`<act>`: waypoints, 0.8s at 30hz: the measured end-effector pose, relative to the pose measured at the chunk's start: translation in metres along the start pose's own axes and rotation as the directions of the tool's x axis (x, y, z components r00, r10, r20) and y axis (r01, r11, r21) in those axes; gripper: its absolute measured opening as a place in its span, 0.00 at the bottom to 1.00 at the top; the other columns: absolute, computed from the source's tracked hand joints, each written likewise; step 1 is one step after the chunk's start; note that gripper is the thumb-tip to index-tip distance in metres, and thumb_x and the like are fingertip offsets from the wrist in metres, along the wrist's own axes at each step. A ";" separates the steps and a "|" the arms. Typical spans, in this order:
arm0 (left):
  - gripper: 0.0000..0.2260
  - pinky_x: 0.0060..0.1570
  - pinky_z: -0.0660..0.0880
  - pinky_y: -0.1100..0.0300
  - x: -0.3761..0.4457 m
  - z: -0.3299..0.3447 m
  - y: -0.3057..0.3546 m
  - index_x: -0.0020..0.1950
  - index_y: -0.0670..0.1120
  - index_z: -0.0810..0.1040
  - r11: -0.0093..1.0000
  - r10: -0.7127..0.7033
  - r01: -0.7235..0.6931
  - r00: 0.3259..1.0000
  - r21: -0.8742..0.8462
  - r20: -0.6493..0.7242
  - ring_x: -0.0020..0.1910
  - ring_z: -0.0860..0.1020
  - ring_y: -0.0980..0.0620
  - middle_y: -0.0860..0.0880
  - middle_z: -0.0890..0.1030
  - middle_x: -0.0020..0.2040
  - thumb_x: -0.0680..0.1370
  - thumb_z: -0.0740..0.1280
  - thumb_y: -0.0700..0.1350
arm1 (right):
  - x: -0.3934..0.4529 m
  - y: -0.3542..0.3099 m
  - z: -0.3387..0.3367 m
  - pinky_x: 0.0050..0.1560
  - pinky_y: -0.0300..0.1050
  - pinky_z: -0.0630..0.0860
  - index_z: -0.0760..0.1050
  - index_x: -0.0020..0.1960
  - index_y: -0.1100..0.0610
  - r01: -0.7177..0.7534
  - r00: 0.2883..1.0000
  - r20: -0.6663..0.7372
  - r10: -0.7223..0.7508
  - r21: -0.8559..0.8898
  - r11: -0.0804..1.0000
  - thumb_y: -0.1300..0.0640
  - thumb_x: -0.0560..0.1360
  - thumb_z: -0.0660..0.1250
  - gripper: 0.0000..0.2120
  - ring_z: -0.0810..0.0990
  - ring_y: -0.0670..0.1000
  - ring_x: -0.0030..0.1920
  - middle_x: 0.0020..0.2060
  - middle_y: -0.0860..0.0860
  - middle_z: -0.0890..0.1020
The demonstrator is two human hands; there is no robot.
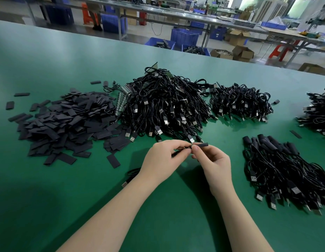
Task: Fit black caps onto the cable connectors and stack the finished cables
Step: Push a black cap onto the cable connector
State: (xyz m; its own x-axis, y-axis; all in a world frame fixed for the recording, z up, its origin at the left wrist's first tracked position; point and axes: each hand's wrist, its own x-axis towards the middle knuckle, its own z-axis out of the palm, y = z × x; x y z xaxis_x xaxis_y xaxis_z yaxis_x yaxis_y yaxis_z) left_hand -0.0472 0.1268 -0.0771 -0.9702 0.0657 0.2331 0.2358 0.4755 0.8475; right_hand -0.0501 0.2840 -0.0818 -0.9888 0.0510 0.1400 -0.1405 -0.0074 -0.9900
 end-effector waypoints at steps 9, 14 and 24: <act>0.07 0.31 0.61 0.72 0.000 -0.001 0.000 0.54 0.61 0.83 0.997 0.049 -0.048 0.999 0.057 -0.013 0.31 0.71 0.68 0.71 0.75 0.32 0.77 0.70 0.52 | 0.002 0.001 -0.002 0.42 0.32 0.77 0.86 0.43 0.49 -0.006 1.000 0.001 0.006 -0.042 0.999 0.59 0.74 0.74 0.06 0.84 0.43 0.40 0.38 0.49 0.87; 0.09 0.37 0.68 0.71 -0.001 -0.002 -0.001 0.54 0.63 0.82 0.998 0.048 -0.047 0.999 0.046 -0.015 0.37 0.74 0.68 0.70 0.77 0.35 0.76 0.70 0.51 | 0.002 0.001 -0.002 0.43 0.32 0.77 0.85 0.45 0.51 0.003 1.000 0.011 -0.003 -0.049 0.999 0.61 0.74 0.73 0.06 0.84 0.42 0.41 0.39 0.48 0.87; 0.13 0.51 0.76 0.58 -0.001 -0.002 -0.002 0.59 0.63 0.80 0.997 0.070 -0.072 0.997 0.033 0.034 0.51 0.78 0.62 0.59 0.84 0.50 0.77 0.68 0.50 | 0.003 -0.001 -0.005 0.42 0.32 0.76 0.85 0.43 0.52 -0.039 0.999 0.037 0.039 -0.007 0.999 0.62 0.75 0.72 0.07 0.83 0.43 0.38 0.36 0.49 0.86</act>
State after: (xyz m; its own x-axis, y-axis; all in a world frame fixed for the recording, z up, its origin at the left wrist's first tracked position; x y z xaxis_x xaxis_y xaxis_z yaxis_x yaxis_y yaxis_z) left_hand -0.0469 0.1240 -0.0784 -0.9525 0.1288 0.2758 0.3026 0.4983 0.8125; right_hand -0.0523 0.2890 -0.0804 -0.9948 0.0135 0.1013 -0.1013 -0.0028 -0.9948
